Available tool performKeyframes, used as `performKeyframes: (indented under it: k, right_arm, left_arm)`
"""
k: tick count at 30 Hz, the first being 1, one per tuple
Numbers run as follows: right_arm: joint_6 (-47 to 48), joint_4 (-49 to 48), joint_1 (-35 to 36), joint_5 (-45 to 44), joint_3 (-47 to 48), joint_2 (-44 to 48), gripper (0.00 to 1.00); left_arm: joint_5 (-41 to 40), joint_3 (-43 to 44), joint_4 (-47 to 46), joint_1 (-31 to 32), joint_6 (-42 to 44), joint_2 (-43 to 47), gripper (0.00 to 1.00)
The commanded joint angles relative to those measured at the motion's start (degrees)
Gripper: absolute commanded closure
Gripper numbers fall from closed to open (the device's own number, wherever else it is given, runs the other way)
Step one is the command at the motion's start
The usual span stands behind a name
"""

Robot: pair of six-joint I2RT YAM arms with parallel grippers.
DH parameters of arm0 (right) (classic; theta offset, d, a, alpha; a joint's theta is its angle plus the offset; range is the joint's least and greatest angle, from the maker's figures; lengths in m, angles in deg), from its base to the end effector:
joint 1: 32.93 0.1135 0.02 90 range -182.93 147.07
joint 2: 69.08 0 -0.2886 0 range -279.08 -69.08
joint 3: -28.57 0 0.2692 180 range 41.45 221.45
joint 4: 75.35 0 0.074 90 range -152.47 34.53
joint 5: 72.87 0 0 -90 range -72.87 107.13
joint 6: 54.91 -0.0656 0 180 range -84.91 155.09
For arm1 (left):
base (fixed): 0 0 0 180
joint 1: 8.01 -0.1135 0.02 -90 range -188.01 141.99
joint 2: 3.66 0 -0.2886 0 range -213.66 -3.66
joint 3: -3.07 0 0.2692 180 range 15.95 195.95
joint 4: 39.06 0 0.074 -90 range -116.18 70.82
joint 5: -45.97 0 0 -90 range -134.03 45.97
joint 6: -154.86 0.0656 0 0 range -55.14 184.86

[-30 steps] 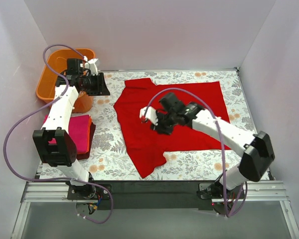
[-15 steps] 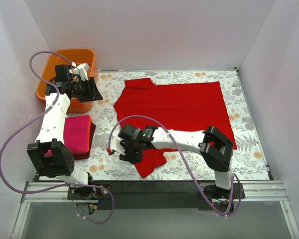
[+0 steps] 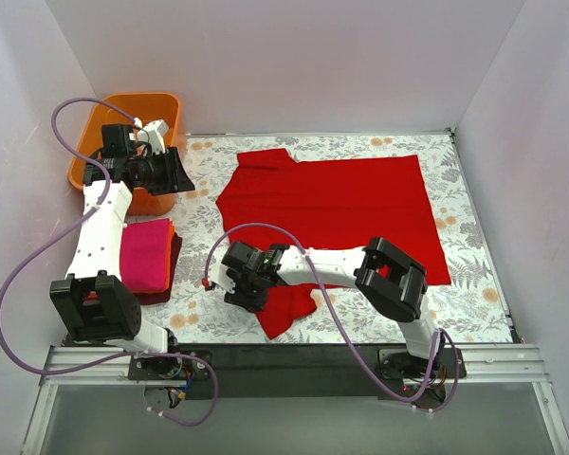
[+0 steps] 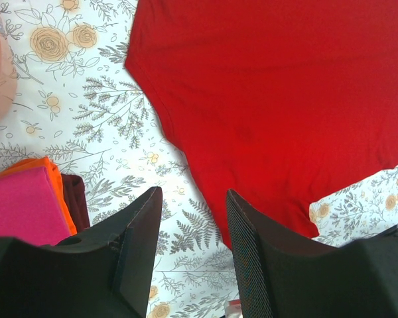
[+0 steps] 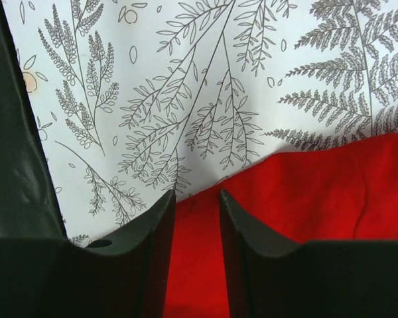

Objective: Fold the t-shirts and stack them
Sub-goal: Flatten the tshirt out

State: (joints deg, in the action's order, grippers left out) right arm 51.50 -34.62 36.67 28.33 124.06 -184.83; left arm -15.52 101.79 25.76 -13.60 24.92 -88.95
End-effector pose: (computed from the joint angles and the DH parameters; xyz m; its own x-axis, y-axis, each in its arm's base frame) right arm 0.1502 0.4403 0.1592 -0.0234 -0.8580 -0.5132 -0.9996 0.0117 0.0259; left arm 0.3417 0.0020 0.3608 -0.7316 -0.6384 -0.2390 -0.3376 0.6439 -0.6866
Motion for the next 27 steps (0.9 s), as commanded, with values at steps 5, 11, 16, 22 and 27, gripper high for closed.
performKeyframes:
  k: [5, 11, 16, 22, 27]
  right_arm:
    - [-1.9, -3.9, 0.1, -2.6, -4.7, -0.6, 0.95]
    - [0.4, -3.6, -5.2, 1.8, -7.5, 10.4, 0.99]
    - [3.3, -4.1, -17.8, 13.6, -12.1, 21.3, 0.99]
    - [5.3, -4.0, -28.1, 17.1, -19.7, 21.5, 0.99]
    - [5.0, -3.7, -36.2, 18.2, -21.3, 17.3, 0.99]
  left_arm:
    - [0.1, -0.2, 0.4, -0.6, -0.2, 1.7, 0.58]
    - [2.3, -0.6, -0.1, -0.4, 0.5, 0.6, 0.59]
    - [5.7, -1.1, -0.8, -0.3, 1.0, -1.5, 0.59]
    - [2.7, -4.1, -4.2, 3.5, 2.3, -4.1, 0.61]
    - [-1.7, -8.5, -8.0, 9.6, 1.7, -5.5, 0.66]
